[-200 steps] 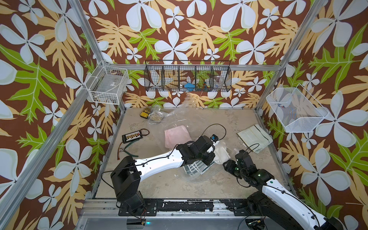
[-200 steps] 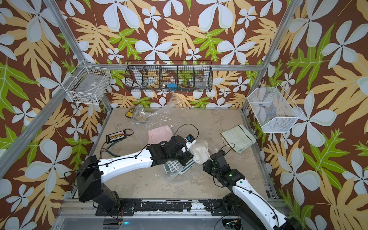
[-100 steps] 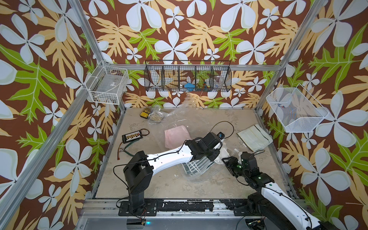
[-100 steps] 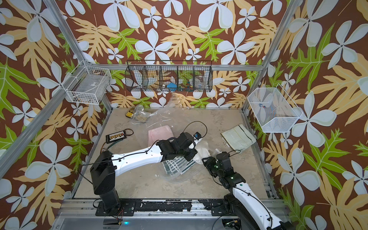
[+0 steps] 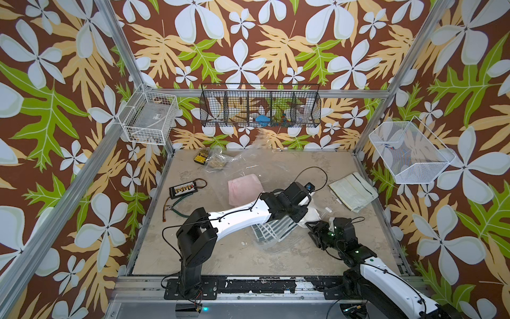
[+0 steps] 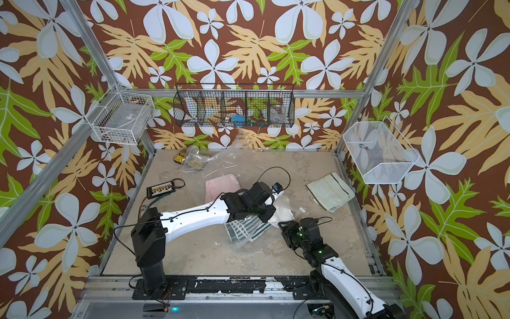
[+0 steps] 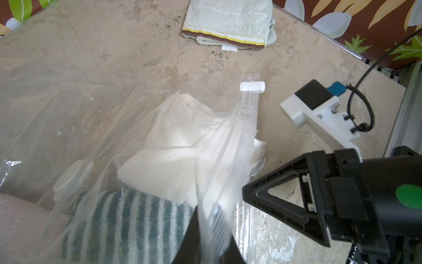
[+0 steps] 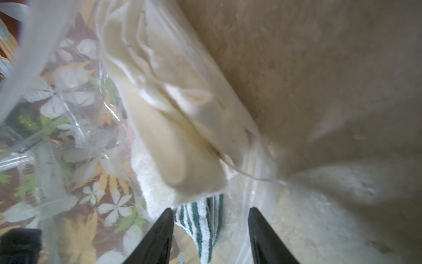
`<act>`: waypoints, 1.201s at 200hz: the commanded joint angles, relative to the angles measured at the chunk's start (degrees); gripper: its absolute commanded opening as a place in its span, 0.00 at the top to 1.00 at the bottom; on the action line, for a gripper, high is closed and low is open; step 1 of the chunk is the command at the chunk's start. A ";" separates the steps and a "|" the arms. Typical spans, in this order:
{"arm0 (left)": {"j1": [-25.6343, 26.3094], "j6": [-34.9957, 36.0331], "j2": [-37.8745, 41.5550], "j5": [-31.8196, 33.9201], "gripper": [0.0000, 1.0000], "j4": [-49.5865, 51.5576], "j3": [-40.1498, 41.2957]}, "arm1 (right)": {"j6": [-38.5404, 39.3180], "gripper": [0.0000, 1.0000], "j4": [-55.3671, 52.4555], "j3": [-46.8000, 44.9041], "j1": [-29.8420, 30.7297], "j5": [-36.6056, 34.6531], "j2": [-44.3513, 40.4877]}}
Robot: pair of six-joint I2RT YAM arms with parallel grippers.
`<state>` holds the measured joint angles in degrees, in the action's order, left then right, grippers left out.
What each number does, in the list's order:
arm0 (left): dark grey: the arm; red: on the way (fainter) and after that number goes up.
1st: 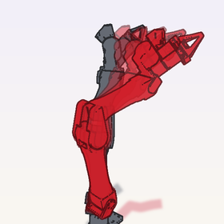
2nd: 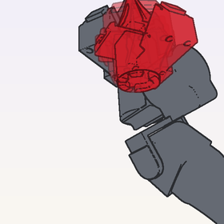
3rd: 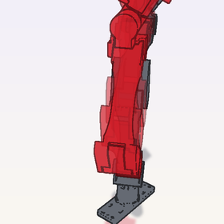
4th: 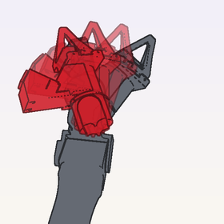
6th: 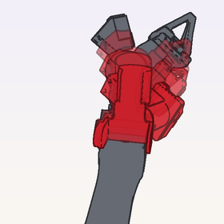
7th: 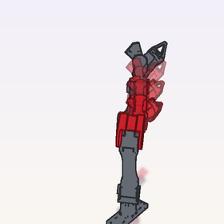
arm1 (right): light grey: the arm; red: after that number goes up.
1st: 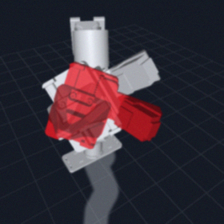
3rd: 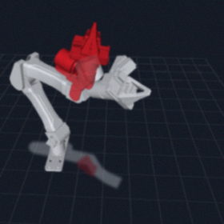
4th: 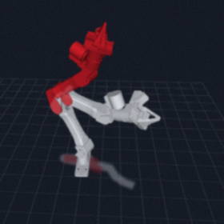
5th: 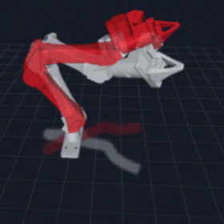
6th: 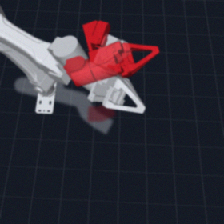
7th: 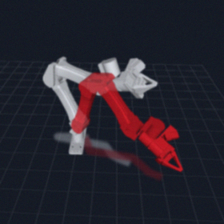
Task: Place the folded towel into the vacuum bag
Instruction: Place the towel in the vacuum bag.
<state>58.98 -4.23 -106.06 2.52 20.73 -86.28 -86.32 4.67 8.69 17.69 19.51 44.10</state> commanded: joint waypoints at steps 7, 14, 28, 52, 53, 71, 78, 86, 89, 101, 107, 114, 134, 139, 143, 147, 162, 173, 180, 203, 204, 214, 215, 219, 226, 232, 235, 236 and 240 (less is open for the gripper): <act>0.01 -0.07 0.50 -1.75 0.90 -0.42 -0.12 | -6.00 0.47 8.04 -1.70 0.06 -1.05 1.74; -0.01 -0.08 0.53 -1.95 0.91 -0.43 -0.20 | -6.89 0.47 9.11 -2.29 0.01 -1.67 2.59; 0.01 -0.08 0.33 -2.50 0.92 -0.43 -0.46 | -8.25 0.48 10.85 -2.96 0.05 -2.68 4.35; 0.13 0.01 0.15 -4.06 0.97 -0.52 -0.99 | -10.04 0.50 14.61 -3.12 0.05 -5.73 7.98; 0.15 0.01 0.15 -4.08 0.98 -0.52 -1.04 | -10.11 0.50 14.77 -3.05 0.05 -5.98 8.09; 0.34 0.49 0.05 -5.90 1.00 -0.78 -1.08 | -9.51 0.56 16.20 -1.19 0.04 -9.39 11.53; 0.43 0.75 -0.08 -6.47 1.00 -0.81 -1.08 | -9.05 0.61 17.18 -0.60 0.01 -10.85 13.00; 0.52 1.03 -0.11 -6.41 1.00 -0.86 -1.08 | -7.82 0.65 18.97 0.16 0.02 -12.15 15.09; 0.56 1.10 -0.19 -5.75 1.00 -0.87 -1.10 | -7.24 0.66 19.47 0.60 0.00 -12.36 16.04; 0.53 2.60 -0.35 -5.41 1.00 -0.75 -1.44 | -4.78 0.72 21.08 2.32 0.02 -12.82 19.88; 0.52 3.35 -0.58 -5.91 1.00 -0.40 -1.88 | -3.98 0.75 22.34 2.86 0.06 -12.64 21.99; 0.52 3.77 -0.87 -6.65 1.00 -0.17 -2.41 | -3.07 0.76 25.08 2.91 0.01 -12.12 24.52; 0.52 4.13 -1.39 -7.36 1.00 -0.08 -3.35 | 4.94 0.81 25.48 6.28 0.06 -13.43 29.38; 0.57 4.22 -1.48 -7.51 1.00 -0.07 -3.51 | 7.26 0.82 24.37 7.41 0.30 -14.97 30.42; 0.57 4.23 -1.54 -7.59 1.00 -0.08 -3.54 | 8.85 0.83 24.14 7.99 0.40 -15.94 31.23; 0.52 4.23 -1.56 -7.76 1.00 -0.15 -3.63 | 10.04 0.84 24.74 8.24 0.38 -16.68 32.15; 0.74 4.87 -1.69 -8.58 1.00 -0.46 -3.72 | 16.38 0.86 29.71 9.19 0.41 -19.32 35.41; 1.00 5.54 -1.95 -8.52 1.00 -0.43 -4.12 | 19.31 0.87 33.72 9.90 0.52 -20.05 37.85; 1.13 5.88 -2.17 -8.42 1.00 -0.38 -4.52 | 20.63 0.87 38.52 9.82 0.79 -20.15 39.59; 1.14 6.70 -3.36 -7.95 1.00 0.01 -6.28 | 22.47 0.89 49.66 12.32 1.43 -15.94 47.21; 1.14 6.74 -3.40 -7.92 1.00 0.01 -6.32 | 22.49 0.89 50.10 12.41 1.45 -15.79 47.52; 1.18 7.11 -3.99 -7.58 1.00 0.16 -7.28 | 22.01 0.90 55.68 12.63 1.65 -14.02 50.72; 1.16 7.17 -4.07 -7.56 1.00 0.22 -7.43 | 22.00 0.90 56.49 12.56 1.64 -13.78 51.04; 1.16 7.30 -4.31 -7.41 1.00 0.42 -7.91 | 21.72 0.90 59.72 12.23 1.68 -12.86 52.29; 1.18 7.47 -4.66 -7.21 1.00 0.62 -8.64 | 21.31 0.91 65.26 11.89 1.87 -11.88 54.33; 1.16 7.63 -4.97 -7.18 1.00 0.71 -9.05 | 21.11 0.91 67.92 12.35 2.21 -11.00 56.09; 1.14 7.70 -5.03 -7.12 1.00 0.71 -9.25 | 21.11 0.91 68.75 12.97 2.27 -10.34 56.92; 1.18 7.72 -5.07 -7.11 1.00 0.71 -9.30 | 21.15 0.91 69.00 13.17 2.31 -10.04 57.26; 1.14 7.81 -5.25 -7.05 1.00 0.71 -9.49 | 21.38 0.91 69.84 13.88 2.33 -8.96 58.46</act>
<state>59.92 1.83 -110.63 -3.42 21.65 -94.17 -66.76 56.38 20.73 19.49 4.75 97.76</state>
